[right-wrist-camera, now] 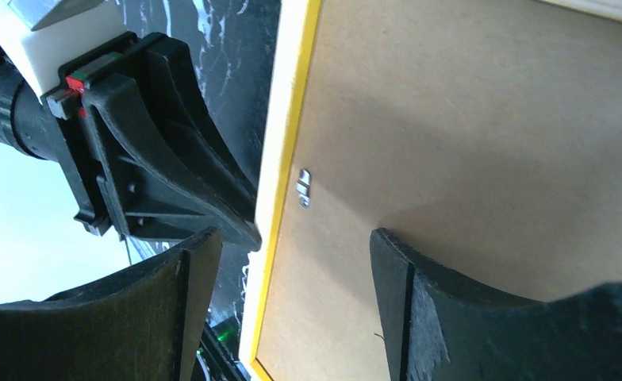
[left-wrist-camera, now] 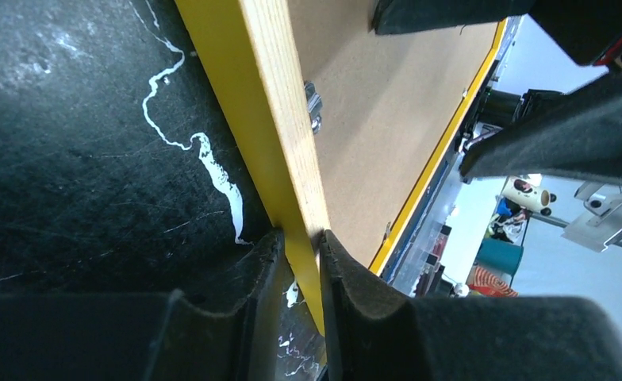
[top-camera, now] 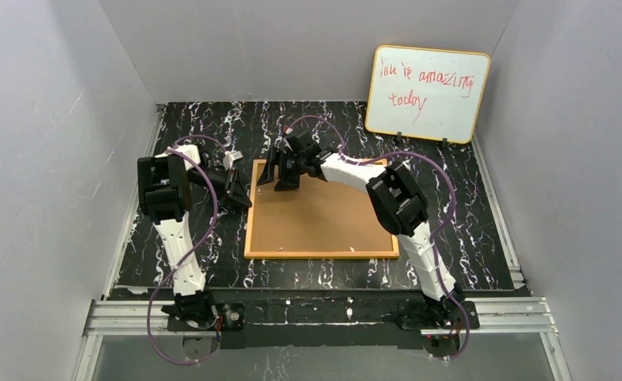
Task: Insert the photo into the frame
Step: Install the photo frame at the center of the board.
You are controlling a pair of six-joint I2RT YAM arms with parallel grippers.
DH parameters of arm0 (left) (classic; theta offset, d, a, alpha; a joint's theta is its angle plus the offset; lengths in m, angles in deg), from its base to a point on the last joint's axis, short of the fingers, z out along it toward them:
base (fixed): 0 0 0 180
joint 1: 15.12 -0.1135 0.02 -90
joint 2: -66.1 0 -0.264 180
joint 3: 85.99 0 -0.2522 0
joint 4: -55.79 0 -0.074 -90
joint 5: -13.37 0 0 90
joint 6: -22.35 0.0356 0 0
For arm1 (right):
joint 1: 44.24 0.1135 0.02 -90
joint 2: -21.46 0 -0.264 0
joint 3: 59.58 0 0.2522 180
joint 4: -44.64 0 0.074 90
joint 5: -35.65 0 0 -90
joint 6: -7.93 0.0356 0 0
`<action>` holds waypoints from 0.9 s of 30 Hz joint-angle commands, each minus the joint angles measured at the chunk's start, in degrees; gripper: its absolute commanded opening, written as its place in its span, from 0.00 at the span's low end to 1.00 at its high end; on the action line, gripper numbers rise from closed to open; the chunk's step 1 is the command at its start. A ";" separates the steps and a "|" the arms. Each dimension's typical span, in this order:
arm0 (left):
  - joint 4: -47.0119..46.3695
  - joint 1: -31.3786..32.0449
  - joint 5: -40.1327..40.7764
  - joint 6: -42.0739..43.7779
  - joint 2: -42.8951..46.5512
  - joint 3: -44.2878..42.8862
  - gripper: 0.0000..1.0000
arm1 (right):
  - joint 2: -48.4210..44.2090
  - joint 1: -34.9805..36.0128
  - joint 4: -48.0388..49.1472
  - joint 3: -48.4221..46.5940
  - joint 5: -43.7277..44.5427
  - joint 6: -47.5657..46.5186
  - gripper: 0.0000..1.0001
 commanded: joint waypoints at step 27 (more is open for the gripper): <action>-9.68 1.65 9.87 -1.64 0.93 3.71 0.12 | 10.17 3.14 0.03 -10.89 -5.16 2.83 0.70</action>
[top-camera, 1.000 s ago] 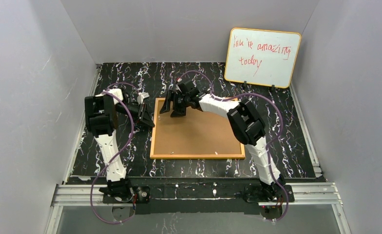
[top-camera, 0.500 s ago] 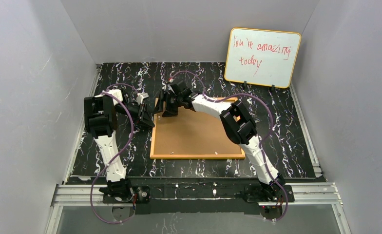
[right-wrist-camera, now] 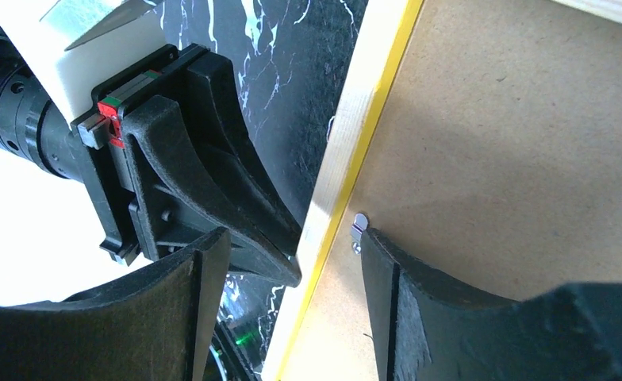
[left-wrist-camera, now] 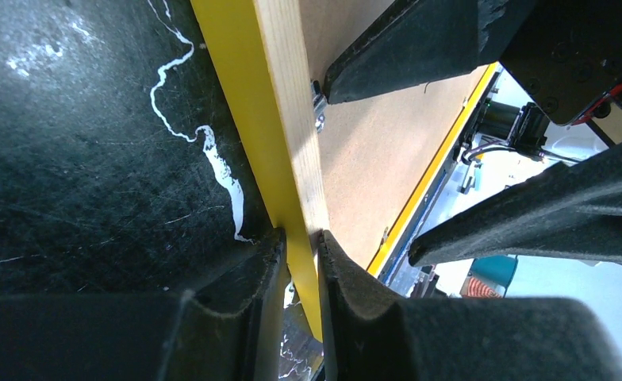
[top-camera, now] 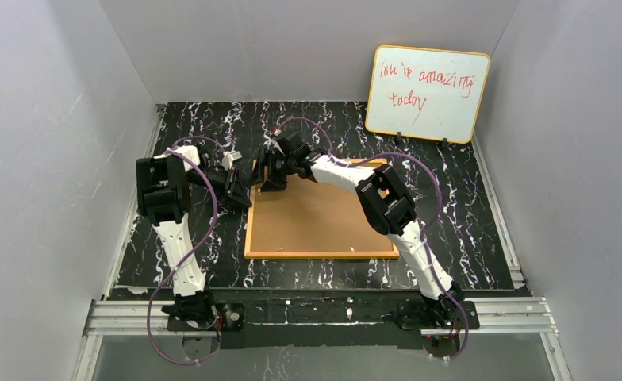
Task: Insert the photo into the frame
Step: Install the photo frame at the center of the board.
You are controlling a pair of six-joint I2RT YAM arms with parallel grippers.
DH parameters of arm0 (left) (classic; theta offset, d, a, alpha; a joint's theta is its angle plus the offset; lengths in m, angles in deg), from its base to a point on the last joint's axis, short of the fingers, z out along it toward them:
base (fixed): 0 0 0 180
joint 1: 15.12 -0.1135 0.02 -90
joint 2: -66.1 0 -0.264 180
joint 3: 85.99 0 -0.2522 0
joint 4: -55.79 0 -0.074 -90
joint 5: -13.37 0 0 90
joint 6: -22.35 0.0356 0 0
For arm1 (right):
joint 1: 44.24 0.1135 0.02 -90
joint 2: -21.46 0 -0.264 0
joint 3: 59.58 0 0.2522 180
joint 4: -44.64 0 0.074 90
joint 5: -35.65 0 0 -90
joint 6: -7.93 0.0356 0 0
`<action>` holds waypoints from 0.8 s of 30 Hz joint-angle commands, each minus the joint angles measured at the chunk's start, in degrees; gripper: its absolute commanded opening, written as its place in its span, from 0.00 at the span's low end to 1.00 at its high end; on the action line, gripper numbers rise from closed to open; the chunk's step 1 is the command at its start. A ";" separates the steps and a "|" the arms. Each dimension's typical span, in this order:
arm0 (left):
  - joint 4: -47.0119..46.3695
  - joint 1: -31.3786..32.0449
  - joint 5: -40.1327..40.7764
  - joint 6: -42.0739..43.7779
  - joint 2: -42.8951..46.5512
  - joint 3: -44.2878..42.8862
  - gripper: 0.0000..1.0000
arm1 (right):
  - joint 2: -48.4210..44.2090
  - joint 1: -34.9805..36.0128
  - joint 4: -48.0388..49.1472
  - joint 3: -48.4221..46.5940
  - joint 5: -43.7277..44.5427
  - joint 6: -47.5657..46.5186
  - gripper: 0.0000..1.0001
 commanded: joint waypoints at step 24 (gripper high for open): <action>-6.00 1.93 9.24 3.21 -0.96 0.93 0.11 | 6.13 1.12 0.44 -4.35 -8.49 1.04 0.68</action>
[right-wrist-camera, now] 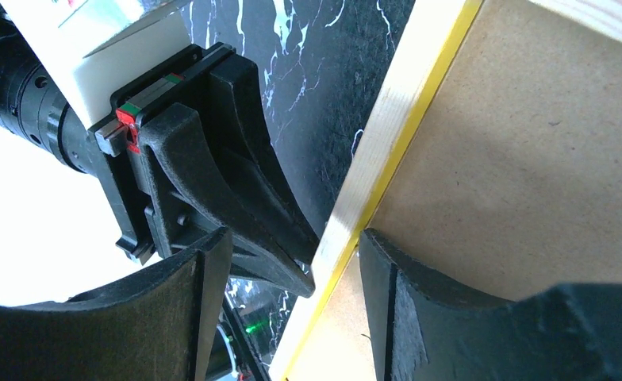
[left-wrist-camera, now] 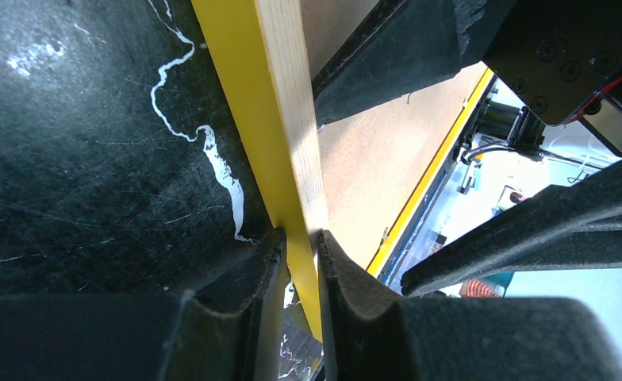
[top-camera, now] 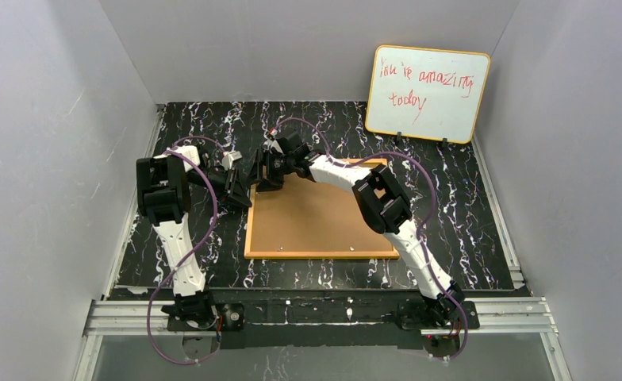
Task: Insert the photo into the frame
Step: Install the photo frame at the center of the board.
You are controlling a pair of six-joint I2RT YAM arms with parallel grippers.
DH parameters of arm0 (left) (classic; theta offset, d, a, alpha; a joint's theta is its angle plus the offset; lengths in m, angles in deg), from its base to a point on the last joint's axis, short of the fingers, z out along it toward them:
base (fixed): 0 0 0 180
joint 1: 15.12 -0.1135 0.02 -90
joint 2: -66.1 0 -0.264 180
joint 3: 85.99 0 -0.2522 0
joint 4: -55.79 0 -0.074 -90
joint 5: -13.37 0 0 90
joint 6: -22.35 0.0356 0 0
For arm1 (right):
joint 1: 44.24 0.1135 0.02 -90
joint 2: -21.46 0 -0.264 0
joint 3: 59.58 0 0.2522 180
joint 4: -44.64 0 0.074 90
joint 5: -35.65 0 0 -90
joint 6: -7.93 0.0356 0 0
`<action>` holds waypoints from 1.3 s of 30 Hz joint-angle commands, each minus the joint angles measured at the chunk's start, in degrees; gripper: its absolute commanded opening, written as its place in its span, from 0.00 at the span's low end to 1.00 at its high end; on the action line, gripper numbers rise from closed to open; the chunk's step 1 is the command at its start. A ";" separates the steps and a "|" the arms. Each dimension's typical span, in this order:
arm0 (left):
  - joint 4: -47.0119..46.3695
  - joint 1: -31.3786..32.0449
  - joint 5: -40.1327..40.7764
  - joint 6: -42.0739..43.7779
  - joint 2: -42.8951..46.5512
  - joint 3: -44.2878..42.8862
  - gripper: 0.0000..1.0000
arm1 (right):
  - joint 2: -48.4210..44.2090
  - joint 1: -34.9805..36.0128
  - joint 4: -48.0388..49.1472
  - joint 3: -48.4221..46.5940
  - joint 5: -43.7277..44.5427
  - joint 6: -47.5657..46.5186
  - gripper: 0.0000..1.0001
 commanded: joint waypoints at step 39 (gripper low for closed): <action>-4.31 2.17 10.26 4.72 1.49 0.36 0.27 | -4.42 -1.74 -7.04 -2.73 4.21 -10.25 0.85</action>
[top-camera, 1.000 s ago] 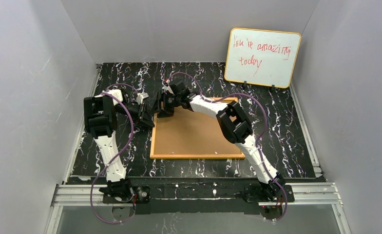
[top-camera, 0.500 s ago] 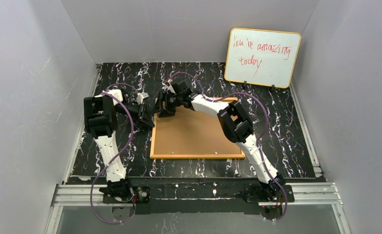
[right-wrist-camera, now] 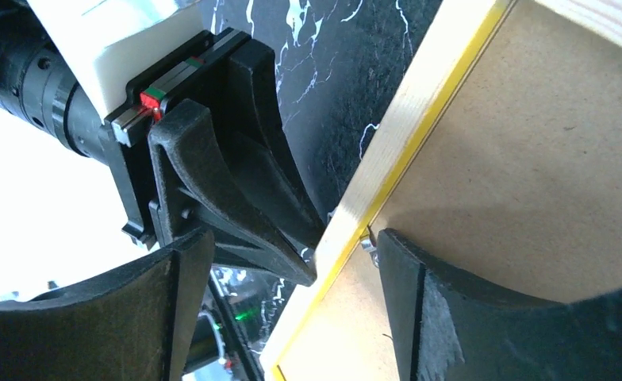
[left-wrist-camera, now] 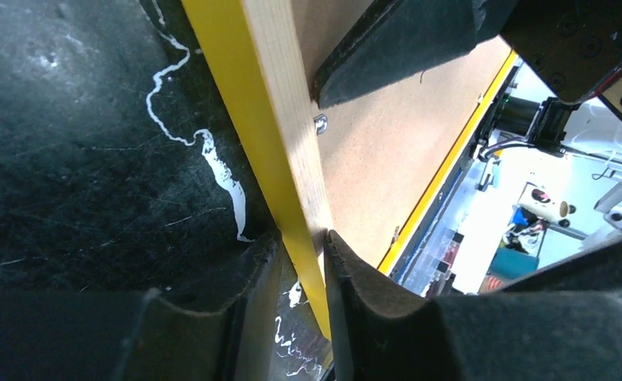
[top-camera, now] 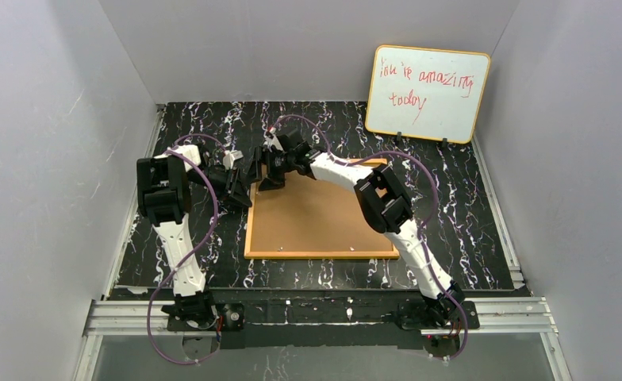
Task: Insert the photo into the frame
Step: Install the photo frame at the center of the board, then turn over the photo frame at the center of the board.
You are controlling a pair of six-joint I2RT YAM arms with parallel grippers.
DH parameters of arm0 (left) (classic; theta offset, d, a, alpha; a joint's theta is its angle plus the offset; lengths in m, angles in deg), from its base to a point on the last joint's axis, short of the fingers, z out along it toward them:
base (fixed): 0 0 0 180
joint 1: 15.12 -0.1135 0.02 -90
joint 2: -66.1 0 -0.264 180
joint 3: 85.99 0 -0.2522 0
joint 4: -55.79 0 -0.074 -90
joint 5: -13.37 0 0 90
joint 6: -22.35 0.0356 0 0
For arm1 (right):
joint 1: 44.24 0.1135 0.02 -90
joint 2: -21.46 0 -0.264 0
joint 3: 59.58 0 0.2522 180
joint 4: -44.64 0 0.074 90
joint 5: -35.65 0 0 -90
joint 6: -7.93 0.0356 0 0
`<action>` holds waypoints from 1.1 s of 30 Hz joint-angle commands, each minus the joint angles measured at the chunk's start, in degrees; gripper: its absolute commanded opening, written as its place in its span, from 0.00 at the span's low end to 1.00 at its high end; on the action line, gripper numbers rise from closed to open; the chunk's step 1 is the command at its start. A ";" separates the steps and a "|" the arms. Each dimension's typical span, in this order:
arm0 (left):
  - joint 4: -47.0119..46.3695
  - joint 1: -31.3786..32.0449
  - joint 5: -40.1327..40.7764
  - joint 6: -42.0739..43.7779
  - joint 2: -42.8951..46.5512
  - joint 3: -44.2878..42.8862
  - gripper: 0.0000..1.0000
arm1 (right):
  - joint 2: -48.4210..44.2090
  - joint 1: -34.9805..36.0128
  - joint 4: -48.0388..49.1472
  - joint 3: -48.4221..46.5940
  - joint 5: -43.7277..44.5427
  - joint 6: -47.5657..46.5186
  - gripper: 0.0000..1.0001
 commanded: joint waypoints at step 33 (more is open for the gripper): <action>4.26 -2.70 20.92 2.49 30.26 -3.77 0.98 | -51.28 19.61 -18.47 52.17 26.31 -41.77 0.74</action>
